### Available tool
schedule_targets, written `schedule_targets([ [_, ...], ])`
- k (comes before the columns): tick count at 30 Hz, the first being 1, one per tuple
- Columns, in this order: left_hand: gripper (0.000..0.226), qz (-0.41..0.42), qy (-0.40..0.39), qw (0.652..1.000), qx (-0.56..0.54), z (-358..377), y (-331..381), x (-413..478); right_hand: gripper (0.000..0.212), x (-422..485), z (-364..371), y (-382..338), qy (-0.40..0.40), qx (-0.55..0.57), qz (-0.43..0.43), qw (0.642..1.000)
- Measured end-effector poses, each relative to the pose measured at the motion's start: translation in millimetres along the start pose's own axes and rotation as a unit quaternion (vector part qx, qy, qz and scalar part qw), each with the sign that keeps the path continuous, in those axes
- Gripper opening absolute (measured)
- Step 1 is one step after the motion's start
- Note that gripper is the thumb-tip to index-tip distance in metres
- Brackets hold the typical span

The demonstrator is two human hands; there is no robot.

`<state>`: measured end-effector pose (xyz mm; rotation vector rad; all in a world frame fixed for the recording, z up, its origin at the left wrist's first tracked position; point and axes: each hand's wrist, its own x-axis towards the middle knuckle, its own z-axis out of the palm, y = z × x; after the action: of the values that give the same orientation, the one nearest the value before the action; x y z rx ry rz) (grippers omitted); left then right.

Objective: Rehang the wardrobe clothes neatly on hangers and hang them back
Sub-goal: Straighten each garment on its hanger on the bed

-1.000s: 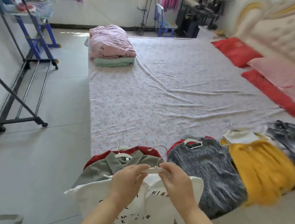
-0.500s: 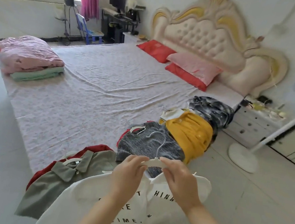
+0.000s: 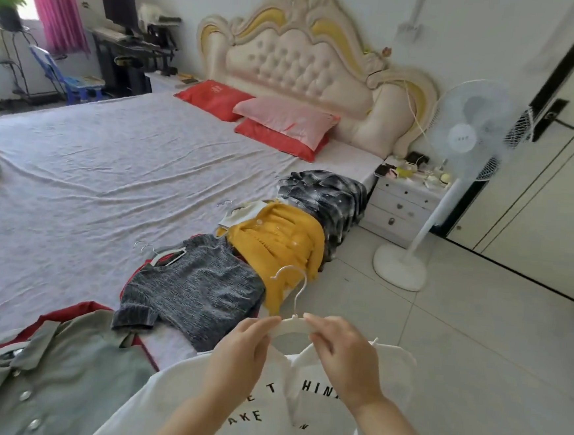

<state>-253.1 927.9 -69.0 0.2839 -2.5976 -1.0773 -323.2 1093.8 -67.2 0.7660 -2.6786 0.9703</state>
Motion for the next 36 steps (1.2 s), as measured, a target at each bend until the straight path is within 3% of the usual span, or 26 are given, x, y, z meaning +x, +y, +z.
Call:
schedule_targets([
  [7, 0.032, 0.01, -0.041, 0.999, 0.003, 88, 71, 37, 0.031, 13, -66, 96, -0.007, -0.005, 0.04, 0.999],
  [15, 0.035, 0.008, -0.065, 0.998, 0.016, 146, 92, 108, 0.032, 71, -80, 169, -0.019, 0.0, 0.055, 0.998],
  [36, 0.043, -0.016, -0.088, 0.996, 0.027, 289, 106, 443, 0.033, 387, -67, 377, -0.069, 0.032, 0.082, 0.994],
])
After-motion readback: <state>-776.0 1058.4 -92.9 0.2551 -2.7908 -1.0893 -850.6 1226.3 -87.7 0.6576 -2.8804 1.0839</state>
